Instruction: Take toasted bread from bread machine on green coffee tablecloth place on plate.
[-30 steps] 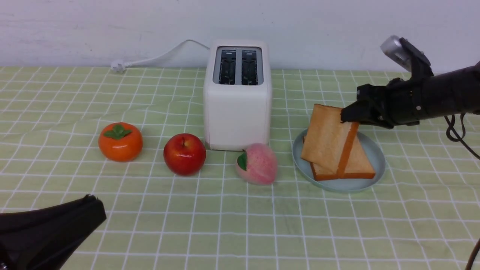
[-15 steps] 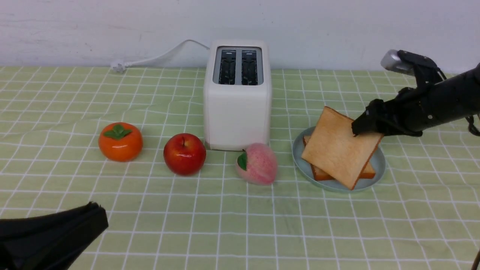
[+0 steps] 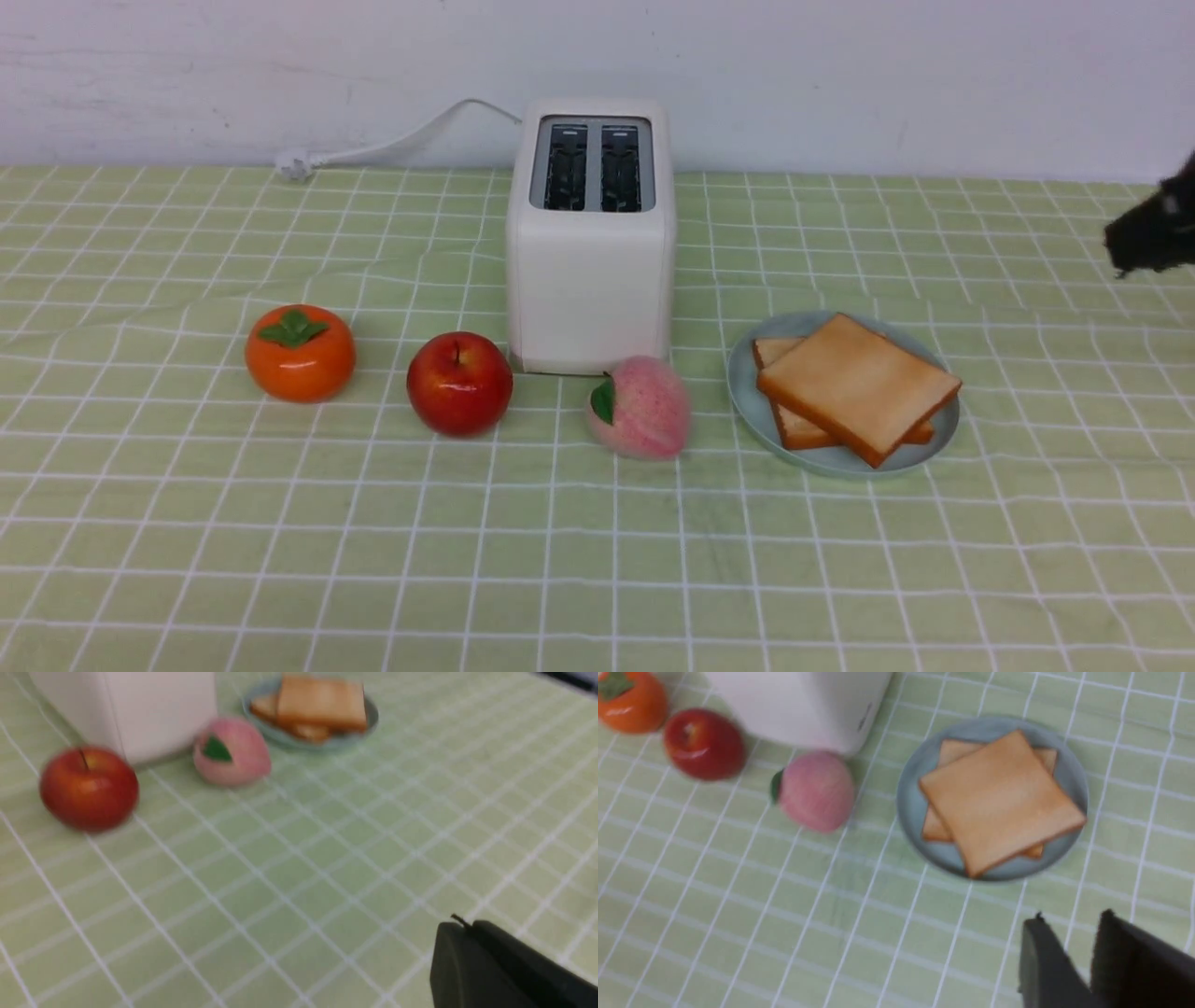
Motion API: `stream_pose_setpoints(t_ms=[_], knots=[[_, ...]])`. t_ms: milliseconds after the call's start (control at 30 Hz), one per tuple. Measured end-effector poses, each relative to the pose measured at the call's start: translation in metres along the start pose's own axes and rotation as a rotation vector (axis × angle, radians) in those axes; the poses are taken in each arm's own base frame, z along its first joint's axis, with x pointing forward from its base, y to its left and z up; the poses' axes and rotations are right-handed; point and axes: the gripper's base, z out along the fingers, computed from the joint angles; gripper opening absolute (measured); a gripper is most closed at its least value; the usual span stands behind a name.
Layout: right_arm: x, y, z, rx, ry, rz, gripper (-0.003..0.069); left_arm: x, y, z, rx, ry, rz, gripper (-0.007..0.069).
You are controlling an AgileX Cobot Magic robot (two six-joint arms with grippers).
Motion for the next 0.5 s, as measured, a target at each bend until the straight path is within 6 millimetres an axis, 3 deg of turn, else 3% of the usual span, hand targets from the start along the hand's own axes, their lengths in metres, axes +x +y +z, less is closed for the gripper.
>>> stream_pose_setpoints(t_ms=[33,167,200,367,500], knots=[[0.001,0.002,-0.004,0.000,-0.008,-0.003,0.0137,0.000,0.000,0.000,0.001,0.005,0.000,0.0002],[0.059,0.031,-0.056,-0.005,-0.062,-0.024,0.0027,0.005,-0.001,0.000,0.008,0.053,0.001,0.0005],[0.062,0.033,-0.057,-0.005,-0.066,-0.020,0.0024,0.005,-0.001,0.000,0.008,0.053,0.001,0.0005],[0.120,0.050,-0.085,0.010,-0.146,-0.004,0.0001,0.005,-0.001,0.000,0.007,0.053,0.003,0.0005],[0.147,0.052,-0.088,0.040,-0.209,-0.004,0.0003,0.005,-0.001,0.000,0.007,0.053,0.003,0.0006]])
